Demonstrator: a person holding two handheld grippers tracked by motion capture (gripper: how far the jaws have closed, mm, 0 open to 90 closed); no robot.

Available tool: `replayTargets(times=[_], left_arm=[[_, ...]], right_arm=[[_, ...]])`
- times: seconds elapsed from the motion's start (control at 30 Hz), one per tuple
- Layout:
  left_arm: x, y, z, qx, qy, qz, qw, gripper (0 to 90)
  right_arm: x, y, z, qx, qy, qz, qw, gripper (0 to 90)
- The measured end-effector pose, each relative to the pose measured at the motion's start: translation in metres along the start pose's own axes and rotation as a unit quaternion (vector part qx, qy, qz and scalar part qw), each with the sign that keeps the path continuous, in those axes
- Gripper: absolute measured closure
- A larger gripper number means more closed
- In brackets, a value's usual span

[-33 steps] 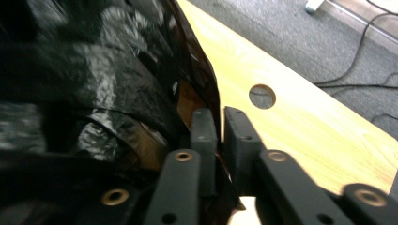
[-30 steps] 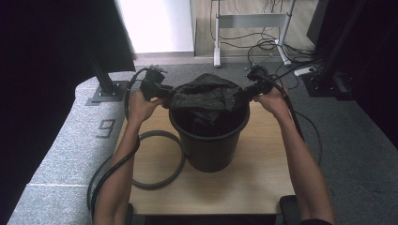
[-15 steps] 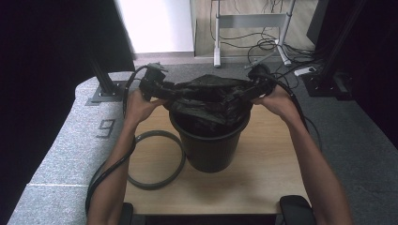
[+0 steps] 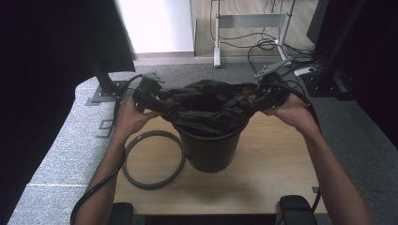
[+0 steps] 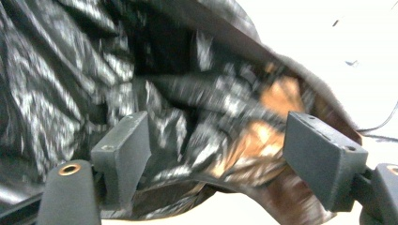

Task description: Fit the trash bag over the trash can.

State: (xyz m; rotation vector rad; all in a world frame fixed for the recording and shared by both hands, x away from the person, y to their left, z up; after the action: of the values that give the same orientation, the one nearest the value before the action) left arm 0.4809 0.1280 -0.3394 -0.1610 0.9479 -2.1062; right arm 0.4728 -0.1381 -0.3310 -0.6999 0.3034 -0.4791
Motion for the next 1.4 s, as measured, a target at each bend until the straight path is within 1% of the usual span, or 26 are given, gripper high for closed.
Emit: replayTargets(times=[0.07, 0.17, 0.23, 0.3, 0.4, 0.5, 0.53, 0.57, 0.63, 0.67, 0.7, 0.73, 0.77, 0.83, 0.87, 0.9, 0.93, 0.97, 1.0, 1.03, 1.07, 1.1, 1.2, 1.27, 1.33, 1.4], left_arm=[[-0.001, 0.0, 0.009, 0.005, 0.007, 0.001, 1.0, 35.7], [-0.007, 0.005, 0.02, 0.006, 0.011, 0.013, 0.9998, 34.6], [-0.011, 0.01, 0.025, 0.003, 0.007, 0.007, 0.9999, 33.5], [-0.014, 0.014, 0.027, -0.001, 0.008, 0.011, 0.9999, 32.6], [-0.016, 0.019, 0.026, -0.003, 0.008, -0.006, 0.9999, 32.1], [-0.02, 0.024, 0.022, -0.014, 0.014, -0.013, 0.9997, 32.7], [-0.021, 0.027, 0.02, -0.018, 0.014, -0.015, 0.9996, 33.3], [-0.022, 0.029, 0.018, -0.023, 0.012, -0.018, 0.9995, 35.0], [-0.024, 0.033, 0.014, -0.03, 0.01, -0.022, 0.9993, 43.3], [-0.024, 0.034, 0.013, -0.033, 0.008, -0.025, 0.9991, 51.6], [-0.025, 0.036, 0.013, -0.034, 0.003, -0.028, 0.999, 60.5], [-0.026, 0.038, 0.013, -0.035, -0.001, -0.027, 0.999, 66.6], [-0.026, 0.04, 0.015, -0.03, -0.011, -0.035, 0.9989, 72.5], [-0.028, 0.043, 0.019, -0.019, -0.033, -0.032, 0.9988, 78.8], [-0.029, 0.044, 0.022, -0.015, -0.041, -0.033, 0.9985, 79.8], [-0.03, 0.045, 0.025, -0.007, -0.046, -0.029, 0.9985, 80.8], [-0.032, 0.046, 0.028, 0.0, -0.048, -0.016, 0.9987, 88.2], [-0.035, 0.047, 0.029, -0.003, -0.049, 0.0, 0.9988, 89.3], [-0.036, 0.05, 0.029, -0.008, -0.05, 0.004, 0.9987, 89.3], [-0.038, 0.052, 0.028, -0.012, -0.052, 0.012, 0.9985, 89.3], [-0.041, 0.055, 0.027, -0.018, -0.054, 0.025, 0.9981, 89.3], [-0.042, 0.058, 0.026, -0.024, -0.057, 0.03, 0.9976, 89.3], [-0.044, 0.068, 0.021, -0.038, -0.065, 0.035, 0.9965, 89.3], [-0.042, 0.075, 0.017, -0.049, -0.07, 0.028, 0.9959, 88.9], [-0.042, 0.08, 0.015, -0.056, -0.076, 0.033, 0.995, 89.0], [-0.041, 0.084, 0.014, -0.066, -0.079, 0.028, 0.9943, 88.8]], right_arm=[[0.002, -0.002, 0.008, 0.004, -0.002, -0.004, 1.0, 25.0], [0.01, 0.001, 0.021, 0.007, -0.007, -0.015, 0.9998, 26.4], [0.017, 0.004, 0.029, 0.009, -0.006, -0.023, 0.9997, 26.6], [0.023, 0.006, 0.035, 0.015, -0.004, -0.027, 0.9995, 27.1], [0.033, 0.008, 0.04, 0.011, -0.009, -0.042, 0.999, 26.9], [0.044, 0.012, 0.04, 0.004, -0.01, -0.045, 0.9989, 27.8], [0.048, 0.014, 0.039, -0.001, -0.011, -0.047, 0.9989, 30.5], [0.051, 0.016, 0.036, -0.008, -0.012, -0.046, 0.9988, 36.2], [0.058, 0.02, 0.032, -0.019, -0.011, -0.048, 0.9986, 52.7], [0.06, 0.022, 0.031, -0.016, -0.01, -0.047, 0.9987, 62.3], [0.061, 0.023, 0.031, -0.01, -0.008, -0.048, 0.9988, 70.1], [0.063, 0.024, 0.032, 0.0, -0.005, -0.049, 0.9988, 76.5], [0.065, 0.025, 0.033, 0.009, -0.004, -0.049, 0.9987, 80.9], [0.068, 0.028, 0.035, 0.018, -0.003, -0.055, 0.9983, 85.5], [0.069, 0.03, 0.036, 0.018, -0.001, -0.059, 0.9981, 86.2], [0.071, 0.033, 0.037, 0.02, 0.001, -0.063, 0.9978, 86.8], [0.072, 0.035, 0.038, 0.021, 0.003, -0.065, 0.9976, 87.0], [0.073, 0.039, 0.039, 0.02, 0.005, -0.065, 0.9977, 87.1], [0.074, 0.042, 0.038, 0.016, 0.008, -0.067, 0.9976, 87.2], [0.077, 0.046, 0.037, 0.009, 0.012, -0.074, 0.9971, 87.2], [0.079, 0.049, 0.036, 0.004, 0.016, -0.08, 0.9966, 87.2], [0.082, 0.052, 0.034, -0.001, 0.022, -0.085, 0.9962, 87.2], [0.088, 0.062, 0.028, -0.02, 0.035, -0.094, 0.9947, 87.2], [0.09, 0.069, 0.024, -0.033, 0.04, -0.095, 0.9941, 87.2], [0.09, 0.075, 0.02, -0.045, 0.044, -0.097, 0.9933, 87.2], [0.09, 0.079, 0.018, -0.051, 0.047, -0.098, 0.9928, 87.2]])
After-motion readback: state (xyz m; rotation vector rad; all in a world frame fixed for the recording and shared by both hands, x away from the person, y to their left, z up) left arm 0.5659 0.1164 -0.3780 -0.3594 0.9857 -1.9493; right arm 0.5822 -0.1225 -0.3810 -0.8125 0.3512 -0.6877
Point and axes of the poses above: each handheld gripper's, and its own axes: y roughly forward along the jaws, z roughly out of its top, x roughly to its right, the point moved 10 cm from there along y, roughly forward along the jaws, and after that the axes turned 14 degrees about z, right-handed, at the moved point
